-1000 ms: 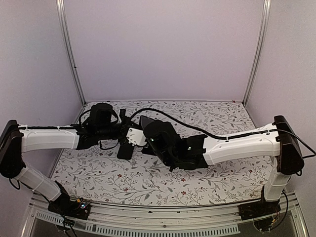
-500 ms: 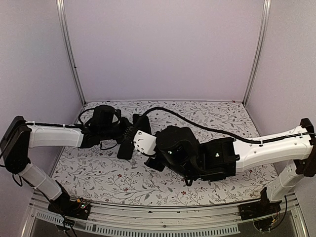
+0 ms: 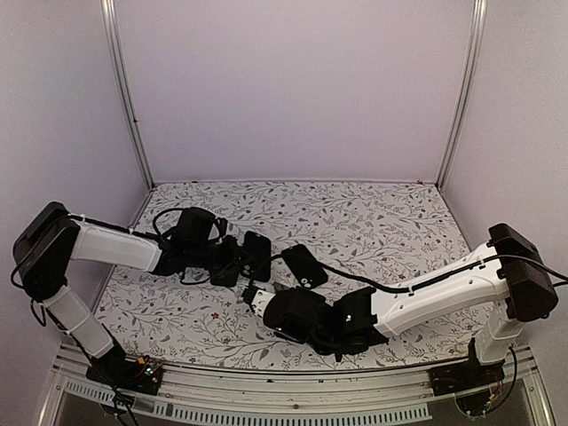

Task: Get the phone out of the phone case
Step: Place the phone case at the center of the board.

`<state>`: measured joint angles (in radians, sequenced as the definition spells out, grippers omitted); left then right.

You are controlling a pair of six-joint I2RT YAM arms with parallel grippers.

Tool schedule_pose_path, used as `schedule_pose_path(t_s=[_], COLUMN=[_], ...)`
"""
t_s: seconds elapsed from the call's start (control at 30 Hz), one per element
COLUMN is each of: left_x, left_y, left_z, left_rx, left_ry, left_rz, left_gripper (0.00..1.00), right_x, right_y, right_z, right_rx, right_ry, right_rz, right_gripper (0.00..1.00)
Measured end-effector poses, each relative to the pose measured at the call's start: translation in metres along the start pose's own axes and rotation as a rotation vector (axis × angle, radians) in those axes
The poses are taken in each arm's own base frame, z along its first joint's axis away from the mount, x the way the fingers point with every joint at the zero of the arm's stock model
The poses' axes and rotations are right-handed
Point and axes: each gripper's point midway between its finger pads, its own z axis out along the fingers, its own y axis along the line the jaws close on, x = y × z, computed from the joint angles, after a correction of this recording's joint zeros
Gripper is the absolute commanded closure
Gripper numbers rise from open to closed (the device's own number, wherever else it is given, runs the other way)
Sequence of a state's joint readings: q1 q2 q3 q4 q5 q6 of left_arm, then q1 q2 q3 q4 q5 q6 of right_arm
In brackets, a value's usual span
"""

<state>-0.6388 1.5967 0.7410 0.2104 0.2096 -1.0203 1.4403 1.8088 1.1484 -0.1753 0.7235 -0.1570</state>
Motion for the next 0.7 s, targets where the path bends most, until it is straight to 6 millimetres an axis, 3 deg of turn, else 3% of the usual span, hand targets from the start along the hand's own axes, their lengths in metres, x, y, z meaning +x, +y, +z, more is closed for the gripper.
schedule_pose_path(t_s=[0.23, 0.47, 0.7], left_x=[0.028, 0.036, 0.044], left_y=[0.031, 0.042, 0.053], left_z=[0.015, 0.016, 0.012], left_rx=[-0.055, -0.077, -0.096], left_ry=[0.102, 0.125, 0.133], left_rz=[-0.001, -0.004, -0.009], left_gripper=[0.87, 0.56, 0.52], right_x=[0.001, 0.009, 0.012], right_y=[0.003, 0.025, 0.052], right_z=[0.003, -0.002, -0.004], right_rx=[-0.001, -0.114, -0.236], right_ry=[-0.006, -0.015, -0.014], right_rz=[0.021, 0.019, 0.052], right_gripper=[1.00, 1.00, 0.98])
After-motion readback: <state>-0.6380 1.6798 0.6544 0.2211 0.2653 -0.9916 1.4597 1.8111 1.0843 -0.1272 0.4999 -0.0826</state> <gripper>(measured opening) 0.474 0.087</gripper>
